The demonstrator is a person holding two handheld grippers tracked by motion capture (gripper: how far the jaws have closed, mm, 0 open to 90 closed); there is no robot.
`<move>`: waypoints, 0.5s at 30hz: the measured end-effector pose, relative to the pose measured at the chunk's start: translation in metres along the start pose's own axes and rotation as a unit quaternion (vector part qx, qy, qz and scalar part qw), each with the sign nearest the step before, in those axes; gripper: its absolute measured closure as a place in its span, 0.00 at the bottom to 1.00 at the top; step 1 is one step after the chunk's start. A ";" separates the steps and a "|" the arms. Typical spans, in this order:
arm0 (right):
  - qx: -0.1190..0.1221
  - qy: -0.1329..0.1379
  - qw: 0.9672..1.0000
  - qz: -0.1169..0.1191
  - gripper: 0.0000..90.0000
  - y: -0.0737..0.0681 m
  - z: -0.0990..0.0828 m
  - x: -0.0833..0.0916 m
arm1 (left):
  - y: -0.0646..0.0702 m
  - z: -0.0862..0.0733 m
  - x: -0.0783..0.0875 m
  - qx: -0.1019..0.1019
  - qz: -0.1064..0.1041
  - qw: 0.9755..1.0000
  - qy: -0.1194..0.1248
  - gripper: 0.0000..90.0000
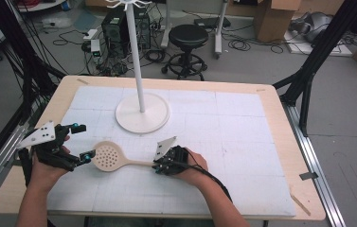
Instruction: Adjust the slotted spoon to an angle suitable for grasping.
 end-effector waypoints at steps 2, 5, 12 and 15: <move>-0.016 0.005 1.000 0.005 0.74 0.000 0.000 0.005 | 0.000 0.000 0.000 0.000 0.000 1.000 0.000 0.02; -0.032 0.025 0.999 0.004 0.70 0.004 -0.002 0.024 | -0.001 -0.001 0.000 -0.001 -0.001 1.000 -0.001 0.02; -0.094 0.033 0.995 -0.030 0.62 0.019 -0.048 0.076 | 0.000 -0.001 -0.001 0.000 -0.001 1.000 -0.003 0.02; -0.107 0.020 0.994 -0.032 0.62 0.017 -0.068 0.083 | 0.001 -0.001 -0.002 0.000 -0.001 1.000 -0.005 0.02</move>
Point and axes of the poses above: each handheld gripper's, and its own axes: x roughly backward along the jaws, z roughly out of its top, y roughly to its right, the point moved 10 cm from there along -x, roughly forward along the jaws, and after that the axes turned 9 degrees about -z, right-handed, at the moved point
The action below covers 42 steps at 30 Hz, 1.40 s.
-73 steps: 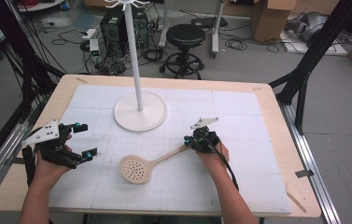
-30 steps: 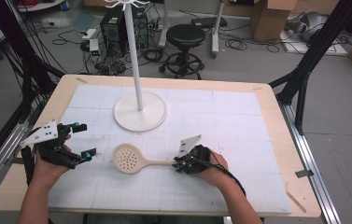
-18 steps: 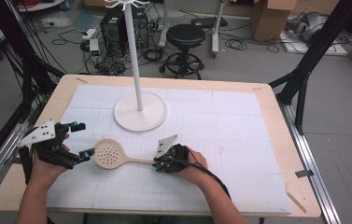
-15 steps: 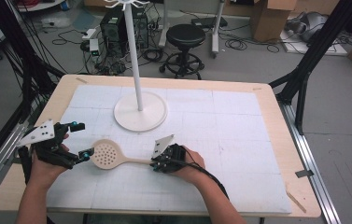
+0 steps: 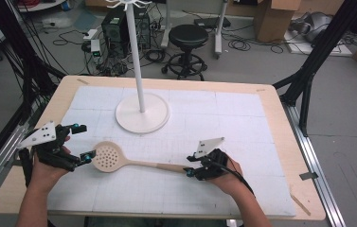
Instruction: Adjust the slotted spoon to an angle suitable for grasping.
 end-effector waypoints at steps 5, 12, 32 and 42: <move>-0.002 -0.016 1.000 0.001 0.64 -0.003 -0.018 -0.004 | 0.000 0.000 -0.001 0.000 0.000 1.000 -0.001 0.02; 0.008 -0.030 0.999 0.010 0.76 -0.005 -0.017 -0.017 | 0.000 0.000 -0.001 0.001 -0.001 1.000 -0.001 0.02; 0.060 -0.018 0.998 0.029 0.77 -0.022 0.038 -0.068 | 0.000 0.001 0.003 -0.003 0.000 1.000 0.002 0.02; 0.056 -0.020 0.998 0.015 0.68 -0.019 0.040 -0.069 | 0.000 0.001 0.003 -0.002 0.000 1.000 0.002 0.02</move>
Point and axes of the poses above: each handheld gripper's, and its own axes: x roughly backward along the jaws, z roughly out of its top, y roughly to its right, the point moved 10 cm from there along -x, roughly forward along the jaws, and after that the axes turned 9 degrees about -z, right-handed, at the moved point
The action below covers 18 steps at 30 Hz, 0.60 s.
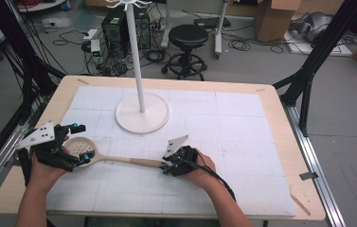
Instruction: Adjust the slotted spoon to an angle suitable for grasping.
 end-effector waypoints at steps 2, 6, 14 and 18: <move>-0.009 0.001 1.000 -0.008 0.67 0.004 -0.002 0.003 | 0.000 0.000 0.000 0.000 0.000 1.000 0.000 0.02; -0.030 -0.006 0.998 -0.052 0.67 0.021 -0.007 0.004 | 0.001 0.000 -0.001 -0.001 -0.001 1.000 -0.001 0.02; -0.082 0.006 0.993 -0.084 0.60 0.037 -0.009 0.014 | 0.002 -0.001 0.001 0.001 0.000 1.000 -0.004 0.02; -0.103 0.064 0.988 -0.090 0.52 0.039 0.002 0.044 | 0.002 -0.001 0.003 0.003 0.001 1.000 -0.004 0.02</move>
Point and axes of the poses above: each handheld gripper's, and its own axes: x roughly backward along the jaws, z roughly out of its top, y roughly to its right, the point moved 10 cm from there along -x, roughly forward along the jaws, and after that the axes turned 9 degrees about -z, right-handed, at the moved point
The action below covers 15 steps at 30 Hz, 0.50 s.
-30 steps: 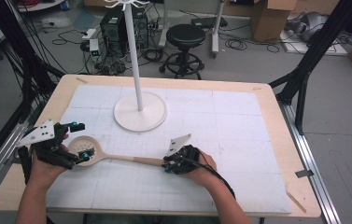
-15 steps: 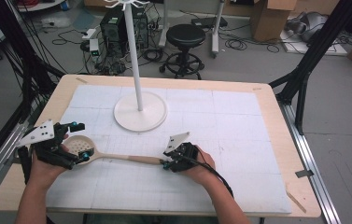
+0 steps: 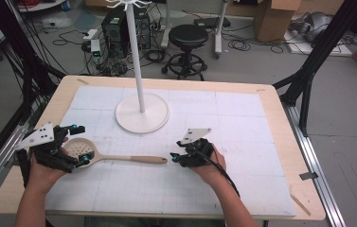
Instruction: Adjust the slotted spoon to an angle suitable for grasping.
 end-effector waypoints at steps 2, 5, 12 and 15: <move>-0.012 0.023 1.000 -0.001 0.48 0.002 0.003 0.015 | 0.000 0.000 0.001 -0.001 0.000 1.000 0.001 0.02; -0.024 0.049 0.999 -0.005 0.43 0.006 0.003 0.031 | 0.001 0.001 0.000 0.002 -0.001 1.000 0.002 0.02; -0.064 0.120 0.990 -0.024 0.34 0.022 -0.011 0.077 | 0.001 0.000 -0.005 0.002 -0.007 1.000 -0.001 0.02; -0.087 0.147 0.985 -0.033 0.28 0.035 -0.011 0.089 | 0.001 0.001 -0.005 0.001 -0.009 1.000 -0.002 0.02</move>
Point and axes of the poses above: each handheld gripper's, and its own axes: x roughly backward along the jaws, z roughly out of its top, y roughly to its right, the point moved 10 cm from there along -x, roughly forward along the jaws, and after that the axes turned 9 degrees about -z, right-handed, at the moved point
